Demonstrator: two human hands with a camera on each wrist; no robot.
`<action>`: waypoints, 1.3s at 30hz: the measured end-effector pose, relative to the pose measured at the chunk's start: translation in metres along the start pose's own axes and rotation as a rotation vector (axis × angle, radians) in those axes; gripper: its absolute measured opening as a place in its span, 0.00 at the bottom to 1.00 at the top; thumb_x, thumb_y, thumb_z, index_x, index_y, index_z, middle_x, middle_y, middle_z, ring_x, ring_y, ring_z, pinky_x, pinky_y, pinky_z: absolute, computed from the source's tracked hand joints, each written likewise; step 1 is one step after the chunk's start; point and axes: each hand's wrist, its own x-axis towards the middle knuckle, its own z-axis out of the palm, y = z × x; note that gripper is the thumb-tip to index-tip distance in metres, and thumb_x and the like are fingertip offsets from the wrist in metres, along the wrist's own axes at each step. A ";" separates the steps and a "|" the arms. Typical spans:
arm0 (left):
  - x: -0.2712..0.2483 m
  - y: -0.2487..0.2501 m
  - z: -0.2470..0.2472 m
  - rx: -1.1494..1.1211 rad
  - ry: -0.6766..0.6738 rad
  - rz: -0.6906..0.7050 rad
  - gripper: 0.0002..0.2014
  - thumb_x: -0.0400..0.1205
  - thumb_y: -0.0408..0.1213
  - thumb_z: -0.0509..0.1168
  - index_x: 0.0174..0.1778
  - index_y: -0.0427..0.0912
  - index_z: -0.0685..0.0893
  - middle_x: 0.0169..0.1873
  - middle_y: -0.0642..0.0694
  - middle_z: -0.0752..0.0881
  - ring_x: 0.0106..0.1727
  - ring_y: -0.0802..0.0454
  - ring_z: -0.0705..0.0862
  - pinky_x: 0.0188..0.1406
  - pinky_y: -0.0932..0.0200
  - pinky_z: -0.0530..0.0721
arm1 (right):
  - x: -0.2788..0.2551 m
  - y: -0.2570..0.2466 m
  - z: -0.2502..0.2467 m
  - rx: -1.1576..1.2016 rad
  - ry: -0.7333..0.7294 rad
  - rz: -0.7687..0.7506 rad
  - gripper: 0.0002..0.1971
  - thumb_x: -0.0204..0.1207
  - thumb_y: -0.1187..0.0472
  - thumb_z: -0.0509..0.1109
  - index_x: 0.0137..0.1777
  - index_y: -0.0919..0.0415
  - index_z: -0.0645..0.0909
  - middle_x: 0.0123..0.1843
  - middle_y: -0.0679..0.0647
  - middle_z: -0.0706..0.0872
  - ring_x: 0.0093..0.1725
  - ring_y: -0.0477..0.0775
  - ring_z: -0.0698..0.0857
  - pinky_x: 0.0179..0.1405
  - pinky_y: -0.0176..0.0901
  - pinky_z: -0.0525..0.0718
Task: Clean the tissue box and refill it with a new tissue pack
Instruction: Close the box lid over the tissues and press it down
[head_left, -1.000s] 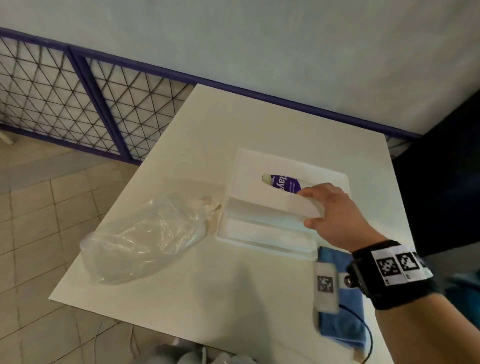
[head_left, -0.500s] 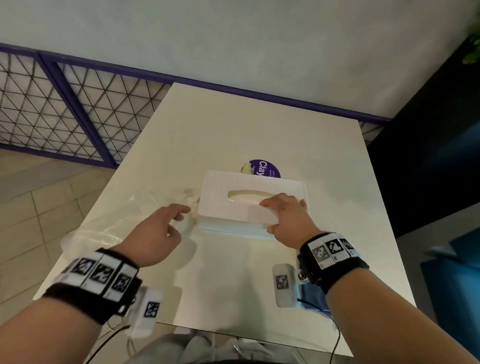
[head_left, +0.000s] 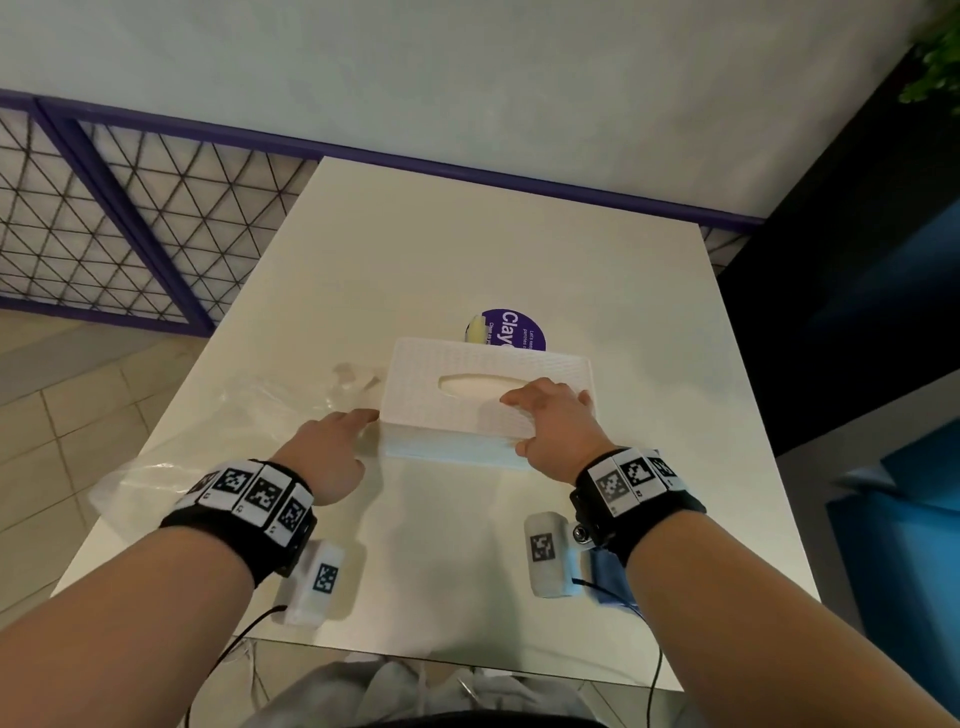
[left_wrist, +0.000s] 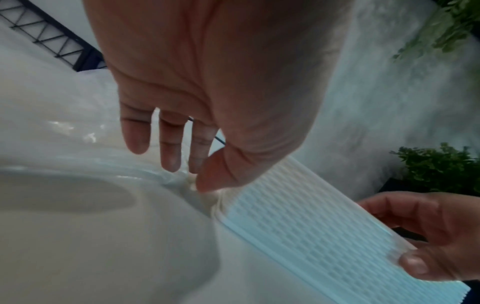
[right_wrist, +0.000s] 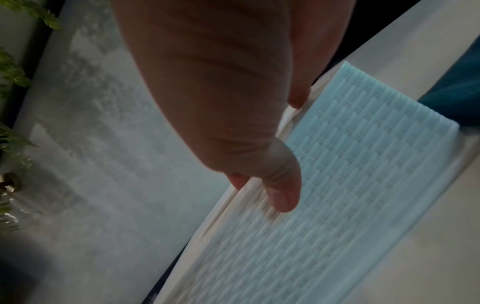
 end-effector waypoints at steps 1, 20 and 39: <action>0.002 0.000 0.000 0.003 -0.011 0.009 0.36 0.77 0.30 0.57 0.82 0.53 0.57 0.76 0.43 0.70 0.72 0.38 0.71 0.71 0.46 0.72 | 0.000 0.000 0.000 -0.004 -0.005 0.002 0.30 0.74 0.61 0.69 0.76 0.43 0.67 0.74 0.46 0.70 0.75 0.52 0.66 0.82 0.63 0.50; 0.020 0.046 -0.009 -0.351 0.259 0.028 0.28 0.88 0.44 0.49 0.85 0.53 0.49 0.76 0.39 0.73 0.70 0.37 0.77 0.67 0.49 0.73 | 0.005 0.053 -0.017 0.437 0.125 0.275 0.26 0.84 0.55 0.56 0.82 0.54 0.61 0.82 0.56 0.64 0.80 0.56 0.66 0.79 0.45 0.62; 0.029 0.062 -0.012 0.132 0.050 -0.085 0.41 0.79 0.22 0.47 0.83 0.50 0.34 0.83 0.52 0.32 0.78 0.39 0.67 0.71 0.45 0.73 | 0.007 0.035 0.013 0.026 0.064 0.292 0.35 0.81 0.65 0.51 0.84 0.60 0.36 0.75 0.63 0.64 0.62 0.63 0.81 0.55 0.51 0.81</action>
